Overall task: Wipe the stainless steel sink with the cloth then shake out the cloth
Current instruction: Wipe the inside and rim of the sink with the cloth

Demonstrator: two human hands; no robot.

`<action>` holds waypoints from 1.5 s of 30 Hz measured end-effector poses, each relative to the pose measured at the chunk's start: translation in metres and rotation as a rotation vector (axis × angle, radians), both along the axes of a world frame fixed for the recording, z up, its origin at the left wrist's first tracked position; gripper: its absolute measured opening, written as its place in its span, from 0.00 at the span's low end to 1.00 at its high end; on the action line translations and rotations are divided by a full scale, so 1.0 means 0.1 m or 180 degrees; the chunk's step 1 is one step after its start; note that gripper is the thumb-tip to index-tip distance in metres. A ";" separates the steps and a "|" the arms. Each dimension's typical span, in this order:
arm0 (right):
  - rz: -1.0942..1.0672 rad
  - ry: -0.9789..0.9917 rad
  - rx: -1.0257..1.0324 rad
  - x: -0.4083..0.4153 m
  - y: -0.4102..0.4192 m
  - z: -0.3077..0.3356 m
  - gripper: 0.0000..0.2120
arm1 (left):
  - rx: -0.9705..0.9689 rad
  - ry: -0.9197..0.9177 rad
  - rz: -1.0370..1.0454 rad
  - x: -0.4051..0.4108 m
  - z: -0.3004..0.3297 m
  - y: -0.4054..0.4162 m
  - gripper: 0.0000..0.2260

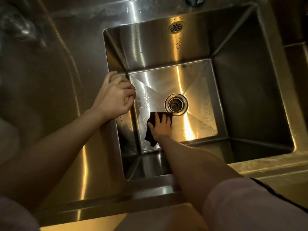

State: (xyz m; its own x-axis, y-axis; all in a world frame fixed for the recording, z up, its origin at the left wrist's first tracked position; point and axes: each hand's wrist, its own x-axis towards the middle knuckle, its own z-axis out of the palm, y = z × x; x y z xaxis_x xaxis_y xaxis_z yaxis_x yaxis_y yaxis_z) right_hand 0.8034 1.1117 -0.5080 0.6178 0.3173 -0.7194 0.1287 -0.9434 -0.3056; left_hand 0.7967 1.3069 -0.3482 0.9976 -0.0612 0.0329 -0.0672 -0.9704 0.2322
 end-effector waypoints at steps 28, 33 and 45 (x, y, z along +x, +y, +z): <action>0.3515 -0.1147 0.1213 1.03 -0.31 -1.05 0.34 | -0.0004 -0.0061 -0.0043 0.00 -0.12 0.05 0.12; 0.2919 -0.1423 0.0885 1.51 0.08 -1.07 0.35 | -0.0021 -0.0010 -0.0020 0.01 -0.09 0.05 0.12; 0.2067 -0.1252 0.1056 1.17 0.21 -1.04 0.29 | -0.0009 0.0010 -0.0007 0.01 -0.06 0.03 0.12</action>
